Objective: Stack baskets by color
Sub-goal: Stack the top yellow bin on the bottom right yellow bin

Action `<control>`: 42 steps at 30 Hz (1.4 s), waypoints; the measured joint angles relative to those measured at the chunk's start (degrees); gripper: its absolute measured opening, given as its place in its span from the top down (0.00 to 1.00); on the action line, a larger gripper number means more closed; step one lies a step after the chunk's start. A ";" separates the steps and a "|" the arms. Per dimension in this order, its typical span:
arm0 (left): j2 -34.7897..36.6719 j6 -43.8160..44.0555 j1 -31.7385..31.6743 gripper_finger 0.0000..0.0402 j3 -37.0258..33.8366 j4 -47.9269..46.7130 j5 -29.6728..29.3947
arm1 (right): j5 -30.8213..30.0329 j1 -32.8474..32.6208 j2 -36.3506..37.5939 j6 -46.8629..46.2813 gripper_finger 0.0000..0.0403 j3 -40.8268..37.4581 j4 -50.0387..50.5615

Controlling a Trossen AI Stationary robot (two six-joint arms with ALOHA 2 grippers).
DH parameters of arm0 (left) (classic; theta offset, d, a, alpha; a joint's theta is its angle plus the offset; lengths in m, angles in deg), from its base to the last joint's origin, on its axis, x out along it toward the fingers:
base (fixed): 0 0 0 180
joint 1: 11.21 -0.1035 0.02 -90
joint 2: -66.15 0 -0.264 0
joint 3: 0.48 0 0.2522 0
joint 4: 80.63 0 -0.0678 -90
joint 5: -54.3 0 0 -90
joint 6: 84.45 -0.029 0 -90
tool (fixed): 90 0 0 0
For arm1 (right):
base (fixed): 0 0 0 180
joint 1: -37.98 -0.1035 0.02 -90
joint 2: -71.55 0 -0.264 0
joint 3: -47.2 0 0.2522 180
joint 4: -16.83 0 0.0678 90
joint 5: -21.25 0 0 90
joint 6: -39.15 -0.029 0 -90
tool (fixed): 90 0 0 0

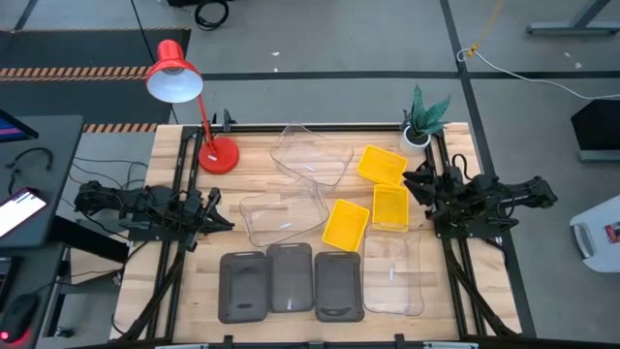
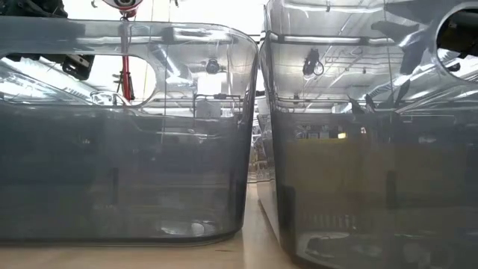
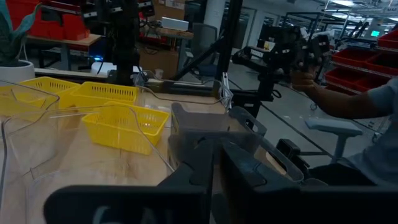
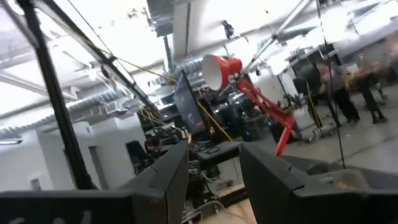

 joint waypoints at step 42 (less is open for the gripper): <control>0.00 0.00 -0.01 0.92 0.02 0.01 0.01 | 0.57 -1.04 -51.05 1.57 0.63 25.65 15.15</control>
